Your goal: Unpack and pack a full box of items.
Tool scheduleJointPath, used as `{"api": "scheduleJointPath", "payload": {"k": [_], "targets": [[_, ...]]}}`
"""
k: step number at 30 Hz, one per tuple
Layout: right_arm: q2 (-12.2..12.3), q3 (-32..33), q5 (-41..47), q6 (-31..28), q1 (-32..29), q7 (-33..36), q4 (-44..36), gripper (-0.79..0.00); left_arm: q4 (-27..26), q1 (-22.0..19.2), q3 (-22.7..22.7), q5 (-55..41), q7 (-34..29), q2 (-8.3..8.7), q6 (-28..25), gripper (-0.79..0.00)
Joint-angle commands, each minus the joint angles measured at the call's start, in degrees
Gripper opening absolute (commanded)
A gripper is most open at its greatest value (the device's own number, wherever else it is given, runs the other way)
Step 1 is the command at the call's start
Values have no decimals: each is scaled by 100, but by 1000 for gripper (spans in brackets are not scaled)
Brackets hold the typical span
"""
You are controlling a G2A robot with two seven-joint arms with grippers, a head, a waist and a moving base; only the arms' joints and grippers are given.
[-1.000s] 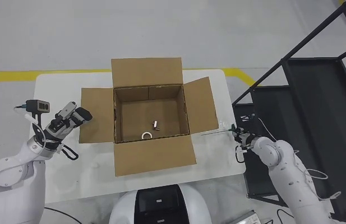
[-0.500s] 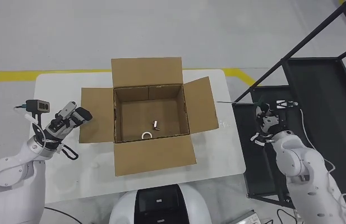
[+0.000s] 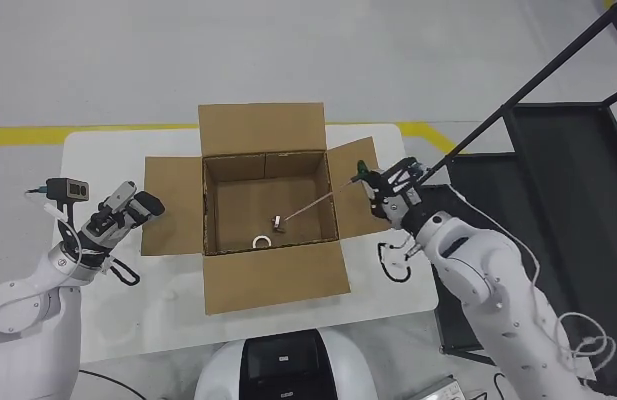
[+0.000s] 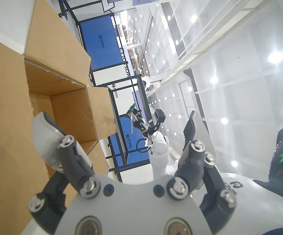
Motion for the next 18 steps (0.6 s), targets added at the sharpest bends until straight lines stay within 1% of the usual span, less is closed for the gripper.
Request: {"api": "scheduleJointPath", "payload": {"k": [1,5,9,13,18], "targets": [[-78,-746,-149,51,619,252,275,-785,0,0,0,0,0,0,0,0],[-274,-1770,-145,211,1486,517,815,-785,0,0,0,0,0,0,0,0],[-483,-2490,-77,461,2150,649,1414,-785,0,0,0,0,0,0,0,0],[-670,-2925,69,652,2655,667,2001,-785,0,0,0,0,0,0,0,0],[-829,-3175,361,678,2988,638,2481,-785,0,0,0,0,0,0,0,0]]}}
